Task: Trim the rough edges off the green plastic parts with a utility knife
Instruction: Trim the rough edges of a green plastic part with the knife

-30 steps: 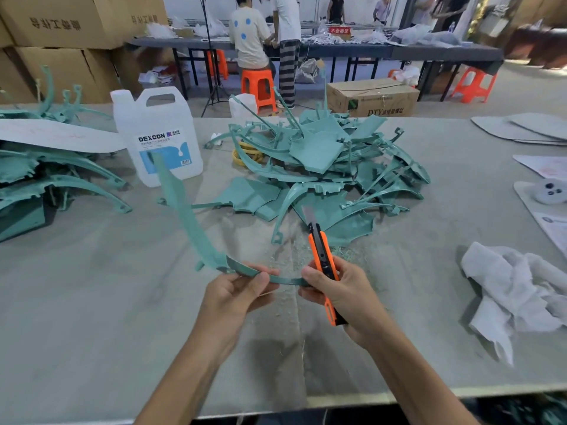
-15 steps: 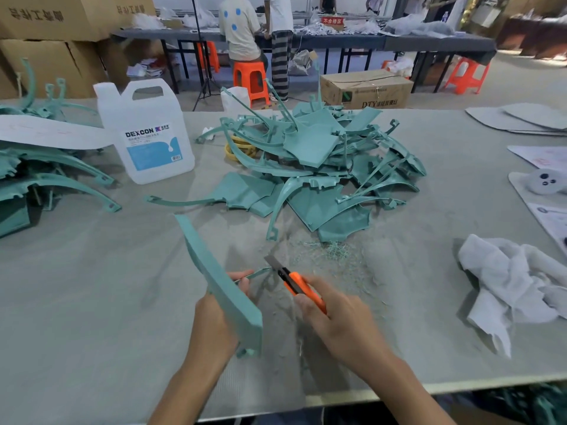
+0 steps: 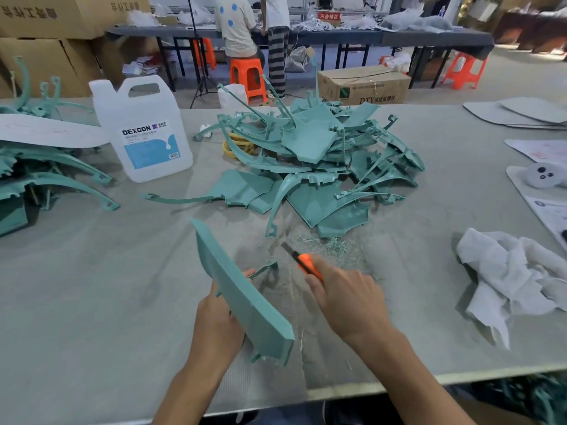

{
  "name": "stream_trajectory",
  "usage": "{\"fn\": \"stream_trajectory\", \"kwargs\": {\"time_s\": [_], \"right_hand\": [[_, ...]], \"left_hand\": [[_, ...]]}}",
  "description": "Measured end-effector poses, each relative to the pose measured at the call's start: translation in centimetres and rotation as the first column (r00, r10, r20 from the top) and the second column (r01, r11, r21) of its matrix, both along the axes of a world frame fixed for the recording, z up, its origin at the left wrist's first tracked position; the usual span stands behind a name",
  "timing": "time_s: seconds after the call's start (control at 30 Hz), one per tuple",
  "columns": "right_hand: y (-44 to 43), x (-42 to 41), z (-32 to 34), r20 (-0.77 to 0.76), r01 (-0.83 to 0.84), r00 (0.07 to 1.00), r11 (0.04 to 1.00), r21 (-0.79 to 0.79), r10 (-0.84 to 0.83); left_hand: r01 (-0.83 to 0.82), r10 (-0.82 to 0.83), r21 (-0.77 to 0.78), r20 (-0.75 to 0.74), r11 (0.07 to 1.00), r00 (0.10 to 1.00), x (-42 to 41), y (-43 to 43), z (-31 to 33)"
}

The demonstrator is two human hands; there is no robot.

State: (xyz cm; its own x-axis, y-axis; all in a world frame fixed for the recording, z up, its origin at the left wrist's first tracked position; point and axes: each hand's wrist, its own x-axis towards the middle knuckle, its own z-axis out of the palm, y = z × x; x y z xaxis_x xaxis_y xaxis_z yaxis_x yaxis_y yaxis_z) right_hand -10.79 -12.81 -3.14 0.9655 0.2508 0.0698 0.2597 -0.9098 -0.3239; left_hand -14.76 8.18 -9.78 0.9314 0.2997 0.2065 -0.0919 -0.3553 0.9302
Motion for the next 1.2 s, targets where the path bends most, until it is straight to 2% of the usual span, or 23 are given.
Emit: {"fn": "stream_trajectory", "kwargs": {"time_s": [0.07, 0.17, 0.23, 0.37, 0.5, 0.57, 0.7, 0.83, 1.2], "right_hand": [[-0.8, 0.1, -0.1, -0.024, 0.020, 1.000, 0.997, 0.073, -0.018], [-0.5, -1.0, -0.5, -0.075, -0.038, 0.996, 0.979, 0.201, 0.054], [0.0, -1.5, -1.3, -0.094, -0.064, 0.992, 0.980, 0.190, 0.082], [0.3, -1.1, -2.4, -0.095, -0.010, 0.995, 0.986, 0.164, 0.026], [-0.1, -0.4, -2.2, -0.065, 0.048, 0.997, 0.984, 0.174, -0.037], [0.0, -0.5, -2.0, -0.063, 0.021, 0.998, 0.983, 0.184, -0.010], [0.2, -0.2, -1.9, -0.130, 0.025, 0.991, 0.996, 0.086, -0.014], [0.3, -0.5, -1.5, -0.112, 0.011, 0.994, 0.990, 0.142, 0.005], [1.2, -0.8, -1.2, -0.208, 0.011, 0.978, 0.996, 0.093, 0.009]], "left_hand": [[-0.041, 0.040, 0.054, 0.008, 0.998, 0.999, 0.1, 0.2, 0.1], [-0.075, 0.073, 0.093, 0.023, 0.993, 0.997, 0.3, 0.2, 0.2], [-0.086, 0.085, 0.119, 0.017, 0.989, 0.996, 0.1, 0.1, 0.3], [-0.074, 0.070, 0.134, 0.030, 0.988, 0.997, -0.1, 0.1, 0.5], [-0.077, 0.074, 0.060, 0.046, 0.995, 0.996, 0.0, 0.0, 0.6], [-0.088, 0.085, 0.072, 0.043, 0.994, 0.995, 0.1, 0.1, 0.6], [-0.070, 0.069, 0.080, 0.015, 0.994, 0.998, -0.1, 0.1, 0.5], [-0.075, 0.074, 0.088, 0.013, 0.993, 0.997, -0.1, -0.1, 0.8], [-0.140, 0.144, 0.084, -0.046, 0.987, 0.989, 0.1, -0.4, 0.8]]}}
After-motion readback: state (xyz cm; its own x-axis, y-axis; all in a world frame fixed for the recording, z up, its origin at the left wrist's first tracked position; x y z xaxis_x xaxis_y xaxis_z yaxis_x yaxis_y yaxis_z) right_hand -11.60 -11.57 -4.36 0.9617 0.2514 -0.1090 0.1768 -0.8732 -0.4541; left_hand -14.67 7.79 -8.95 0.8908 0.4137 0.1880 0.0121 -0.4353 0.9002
